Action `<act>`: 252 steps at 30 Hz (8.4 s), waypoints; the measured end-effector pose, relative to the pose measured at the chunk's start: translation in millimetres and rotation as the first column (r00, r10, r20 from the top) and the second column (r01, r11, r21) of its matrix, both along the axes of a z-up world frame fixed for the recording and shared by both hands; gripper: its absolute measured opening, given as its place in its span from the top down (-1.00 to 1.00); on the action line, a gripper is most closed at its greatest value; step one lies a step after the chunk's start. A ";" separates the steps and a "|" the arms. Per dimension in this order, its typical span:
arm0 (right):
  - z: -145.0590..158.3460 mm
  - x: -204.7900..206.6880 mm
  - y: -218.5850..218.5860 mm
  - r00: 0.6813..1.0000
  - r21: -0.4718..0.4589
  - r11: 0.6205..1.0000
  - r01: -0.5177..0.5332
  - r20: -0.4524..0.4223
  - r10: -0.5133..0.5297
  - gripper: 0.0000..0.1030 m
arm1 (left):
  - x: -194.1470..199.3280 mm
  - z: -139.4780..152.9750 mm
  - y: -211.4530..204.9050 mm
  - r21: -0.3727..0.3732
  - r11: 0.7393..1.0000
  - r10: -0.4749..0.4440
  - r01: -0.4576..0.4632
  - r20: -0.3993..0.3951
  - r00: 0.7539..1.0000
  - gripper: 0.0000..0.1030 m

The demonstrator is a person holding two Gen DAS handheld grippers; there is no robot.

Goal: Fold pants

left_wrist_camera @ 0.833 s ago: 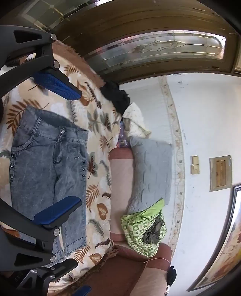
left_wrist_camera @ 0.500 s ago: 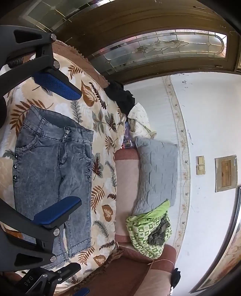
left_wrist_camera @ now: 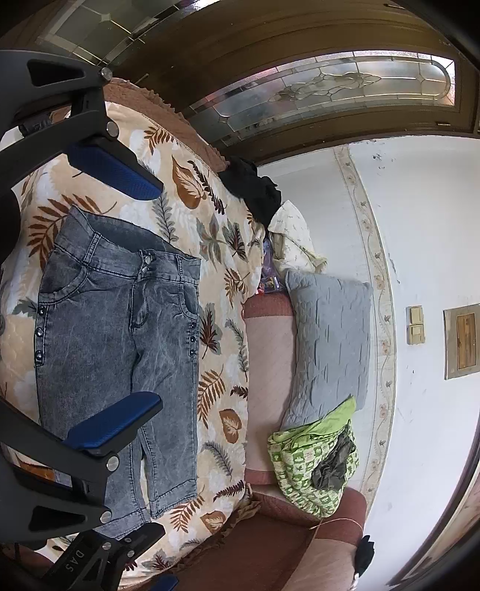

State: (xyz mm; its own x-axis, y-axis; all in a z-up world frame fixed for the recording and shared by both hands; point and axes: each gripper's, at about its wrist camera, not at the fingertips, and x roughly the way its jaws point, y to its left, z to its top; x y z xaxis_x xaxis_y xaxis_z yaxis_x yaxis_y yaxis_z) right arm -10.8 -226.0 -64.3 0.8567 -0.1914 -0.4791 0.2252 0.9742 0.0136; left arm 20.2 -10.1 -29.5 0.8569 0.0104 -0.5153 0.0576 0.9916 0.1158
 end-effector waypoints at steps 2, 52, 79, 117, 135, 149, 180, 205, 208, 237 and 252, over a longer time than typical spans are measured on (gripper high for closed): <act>0.7 1.0 0.7 1.000 -0.005 1.000 -0.002 -0.004 0.002 -1.00 | 1.5 -1.9 -1.2 -0.001 1.000 -0.002 0.002 -0.006 1.000 -1.00; -31.8 20.4 -18.0 0.988 -0.015 0.999 0.050 -0.147 -0.052 -1.00 | 17.7 -39.5 -13.1 0.073 0.997 0.000 0.006 -0.081 0.997 -1.00; -37.6 22.8 -19.3 0.983 -0.021 0.998 0.057 -0.171 -0.060 -1.00 | 16.5 -48.1 -21.1 0.083 0.996 -0.028 0.037 -0.107 0.994 -1.00; -41.0 30.9 -22.7 0.979 -0.043 0.997 0.068 -0.189 -0.075 -1.00 | 24.0 -52.3 -24.8 0.090 0.995 -0.038 0.049 -0.117 0.992 -1.00; -48.1 34.0 -19.6 0.975 -0.043 0.997 0.061 -0.211 -0.068 -1.00 | 27.8 -64.8 -23.2 0.095 0.995 -0.028 0.043 -0.148 0.989 -1.00; -52.2 38.0 -17.5 0.973 -0.045 0.997 0.056 -0.220 -0.065 -1.00 | 30.6 -68.9 -22.4 0.096 0.995 -0.025 0.041 -0.162 0.987 -1.00; -68.3 64.6 -47.3 0.959 0.062 0.998 0.024 -0.282 -0.005 -1.00 | 87.2 -90.5 13.8 0.109 0.994 0.003 0.025 -0.251 0.968 -1.00; -166.7 268.6 -324.2 0.889 0.368 0.892 0.263 -0.451 -0.076 -1.00 | 439.2 -225.5 74.9 -0.096 0.982 0.063 -0.162 -0.645 0.762 0.35; -183.9 287.2 -333.5 0.888 0.417 0.872 0.259 -0.457 -0.045 -0.98 | 445.0 -230.7 58.4 -0.044 0.992 0.067 -0.118 -0.615 0.786 0.54; -85.3 91.1 -290.4 0.976 0.512 0.853 0.103 -0.219 0.014 0.70 | 210.6 -88.7 135.0 -0.202 0.979 -0.108 0.041 -0.334 0.936 0.95; -182.7 -40.0 -268.7 0.871 0.517 0.828 0.216 -0.486 0.076 0.25 | 99.9 -204.4 172.0 -0.108 0.991 0.003 -0.083 -0.591 0.807 0.79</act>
State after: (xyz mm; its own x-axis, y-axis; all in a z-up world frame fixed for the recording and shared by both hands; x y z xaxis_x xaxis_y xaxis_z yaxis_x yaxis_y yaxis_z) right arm -50.8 -494.6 -247.0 0.4933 0.1726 -0.8526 0.4127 0.8164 0.4040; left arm 120.1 161.9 -233.9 0.3892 -0.0572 -0.9194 0.0315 0.9983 -0.0487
